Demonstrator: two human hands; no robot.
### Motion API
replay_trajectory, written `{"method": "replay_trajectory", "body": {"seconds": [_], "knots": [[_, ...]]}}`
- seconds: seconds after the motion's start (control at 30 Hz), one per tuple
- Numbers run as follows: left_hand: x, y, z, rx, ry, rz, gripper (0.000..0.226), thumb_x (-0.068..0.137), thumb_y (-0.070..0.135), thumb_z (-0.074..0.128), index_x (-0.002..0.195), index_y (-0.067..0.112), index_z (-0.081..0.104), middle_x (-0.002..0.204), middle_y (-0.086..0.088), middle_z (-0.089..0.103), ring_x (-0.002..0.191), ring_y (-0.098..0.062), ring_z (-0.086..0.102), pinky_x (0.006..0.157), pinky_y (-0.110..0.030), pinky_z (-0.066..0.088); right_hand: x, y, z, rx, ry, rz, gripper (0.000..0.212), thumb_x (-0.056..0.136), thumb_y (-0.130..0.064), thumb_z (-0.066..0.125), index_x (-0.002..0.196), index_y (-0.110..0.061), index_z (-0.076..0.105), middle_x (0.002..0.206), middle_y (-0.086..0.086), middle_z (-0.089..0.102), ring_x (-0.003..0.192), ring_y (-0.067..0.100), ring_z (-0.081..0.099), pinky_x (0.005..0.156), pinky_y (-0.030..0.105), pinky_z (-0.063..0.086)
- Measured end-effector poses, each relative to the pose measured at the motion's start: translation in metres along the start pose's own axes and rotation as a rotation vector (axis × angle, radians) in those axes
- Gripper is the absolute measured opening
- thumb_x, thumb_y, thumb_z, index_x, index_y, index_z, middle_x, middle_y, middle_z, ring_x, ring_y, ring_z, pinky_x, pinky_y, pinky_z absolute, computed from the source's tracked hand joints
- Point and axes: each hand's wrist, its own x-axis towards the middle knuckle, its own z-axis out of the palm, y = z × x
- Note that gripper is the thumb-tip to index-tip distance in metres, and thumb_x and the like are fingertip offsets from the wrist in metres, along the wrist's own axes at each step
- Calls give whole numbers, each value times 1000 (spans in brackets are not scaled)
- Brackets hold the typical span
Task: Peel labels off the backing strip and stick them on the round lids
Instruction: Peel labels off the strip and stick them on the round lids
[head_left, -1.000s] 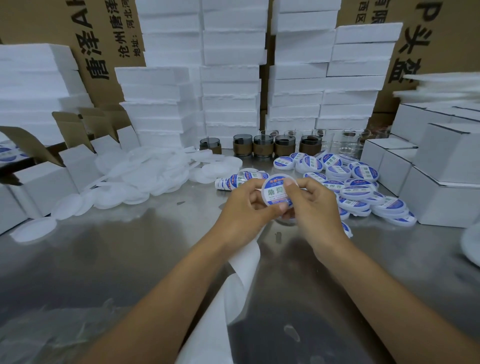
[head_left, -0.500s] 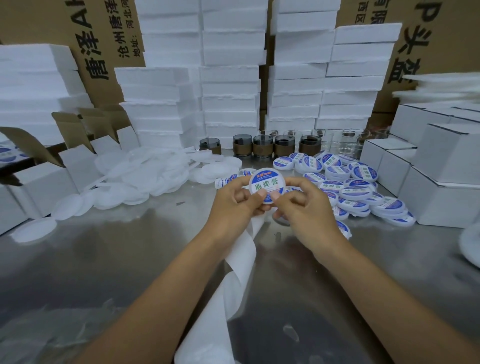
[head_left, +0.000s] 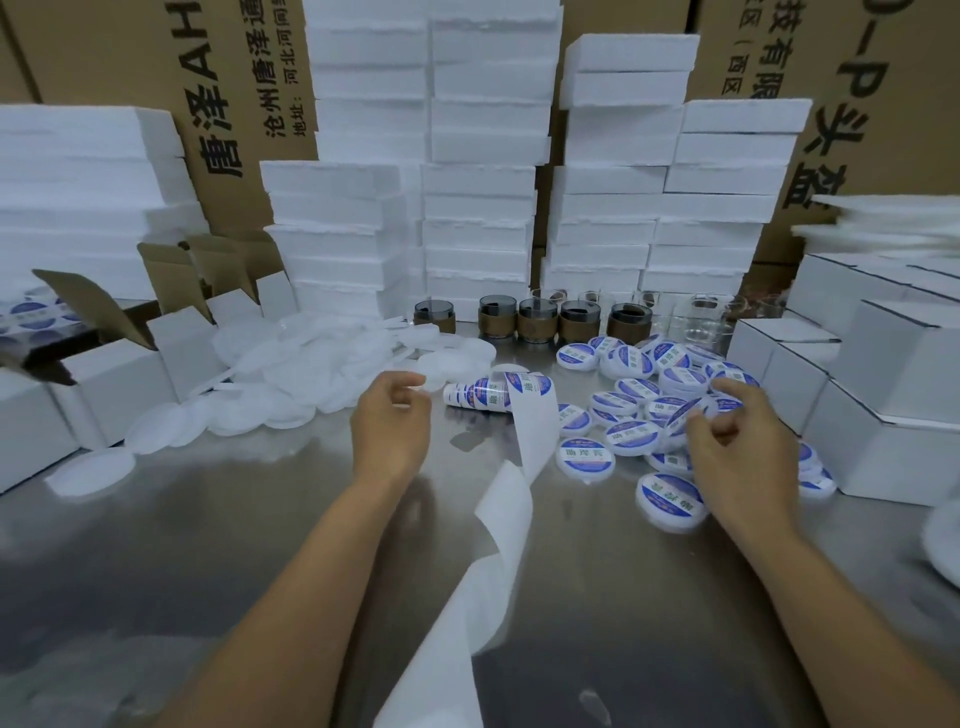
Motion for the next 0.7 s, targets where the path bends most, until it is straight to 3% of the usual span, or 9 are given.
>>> {"method": "replay_trajectory", "body": {"seconds": [0.07,0.2,0.4,0.57,0.7], "knots": [[10,-11,-9,143,55,-17,16,89,7,51,99,15,62,88,1,59,72,-13,52,62,-15,36,-1,3,3,-77,-17,-20,26,89,-14,54,115,-13,55,56,2,56,64,21,55,64,32,40],[27,-27,-29,333,95,-16,26,90,6,50,114,8,59,107,-9,59,91,-22,53,80,-27,38,0,6,4,-196,-61,27,18,92,-25,50,106,-16,57,63,4,61,74,27,57,64,33,38],[41,-34,-42,531,134,-2,37,92,10,52,130,8,51,132,-17,41,120,-33,44,98,-39,37,-4,0,6,-288,-87,-73,15,93,-25,48,100,-17,58,68,2,61,73,26,55,60,33,36],[49,-40,-46,732,62,20,31,94,16,50,123,9,58,127,-19,47,118,-36,44,97,-43,38,-2,-1,8,-321,-116,-105,17,94,-25,46,102,-16,58,69,3,58,72,27,54,61,33,36],[52,-40,-44,779,78,34,20,92,14,49,104,8,65,109,-18,56,103,-36,51,86,-43,41,-4,-3,7,-315,-98,-116,15,93,-24,47,99,-16,58,61,-1,54,67,24,52,60,31,34]]}}
